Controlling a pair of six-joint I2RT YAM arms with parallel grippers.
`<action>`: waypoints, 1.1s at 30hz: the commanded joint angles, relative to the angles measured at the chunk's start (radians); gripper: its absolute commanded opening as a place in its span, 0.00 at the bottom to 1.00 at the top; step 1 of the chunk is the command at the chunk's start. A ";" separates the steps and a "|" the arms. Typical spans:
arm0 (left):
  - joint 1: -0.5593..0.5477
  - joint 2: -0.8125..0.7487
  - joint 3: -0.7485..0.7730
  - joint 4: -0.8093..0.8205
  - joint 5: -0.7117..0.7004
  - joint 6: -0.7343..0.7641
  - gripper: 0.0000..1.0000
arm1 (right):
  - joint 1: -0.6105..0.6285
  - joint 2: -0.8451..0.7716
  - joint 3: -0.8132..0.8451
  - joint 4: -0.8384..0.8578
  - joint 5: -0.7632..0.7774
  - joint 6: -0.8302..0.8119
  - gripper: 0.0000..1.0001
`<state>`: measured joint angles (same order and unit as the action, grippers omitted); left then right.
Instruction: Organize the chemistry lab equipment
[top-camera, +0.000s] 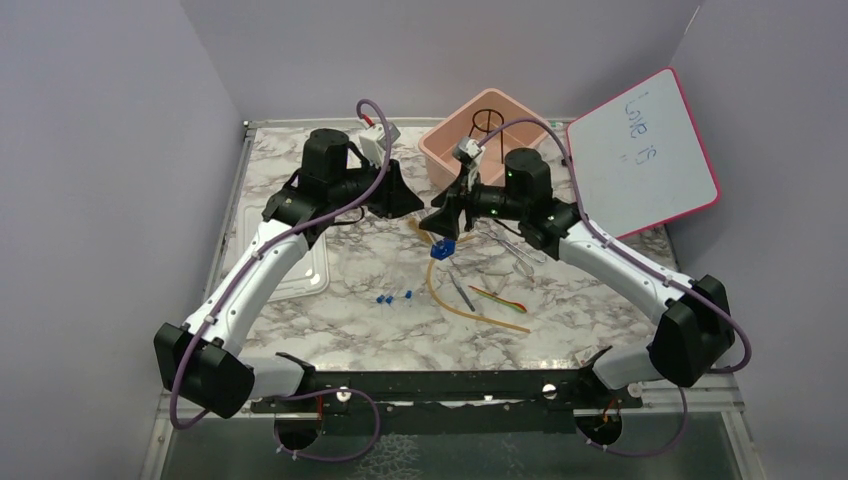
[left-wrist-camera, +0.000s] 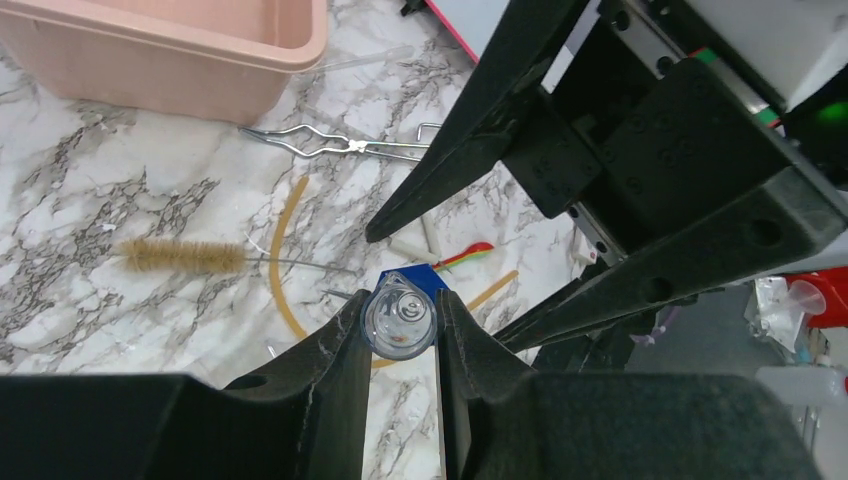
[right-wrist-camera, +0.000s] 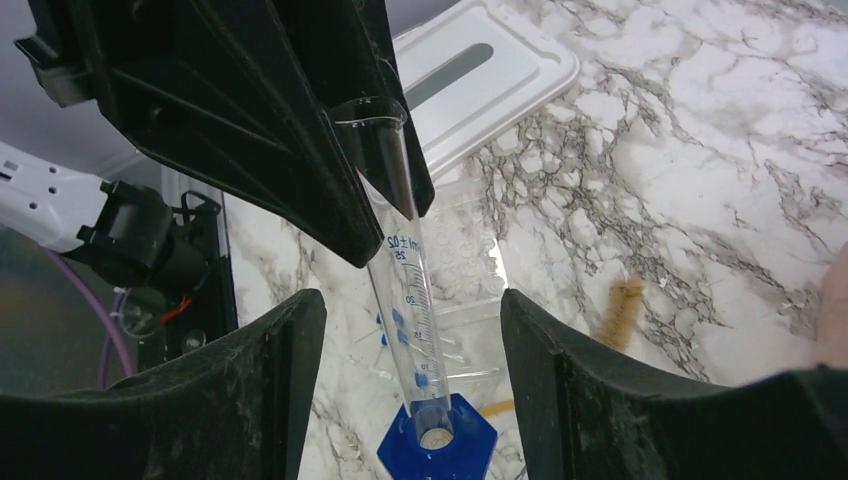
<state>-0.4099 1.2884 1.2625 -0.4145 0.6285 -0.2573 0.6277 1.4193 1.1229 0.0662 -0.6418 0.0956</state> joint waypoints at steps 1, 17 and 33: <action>-0.001 -0.039 -0.014 0.002 0.096 0.046 0.22 | 0.022 0.026 0.018 -0.025 -0.033 -0.037 0.67; 0.002 -0.047 0.050 -0.007 -0.148 -0.033 0.81 | 0.025 0.026 -0.020 0.065 0.138 0.092 0.14; 0.023 -0.231 -0.117 0.051 -0.736 -0.030 0.90 | -0.023 0.209 0.431 -0.346 1.010 0.542 0.16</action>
<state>-0.3874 1.1114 1.2522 -0.4133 -0.0032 -0.2924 0.6441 1.5444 1.3964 -0.0822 0.0715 0.4721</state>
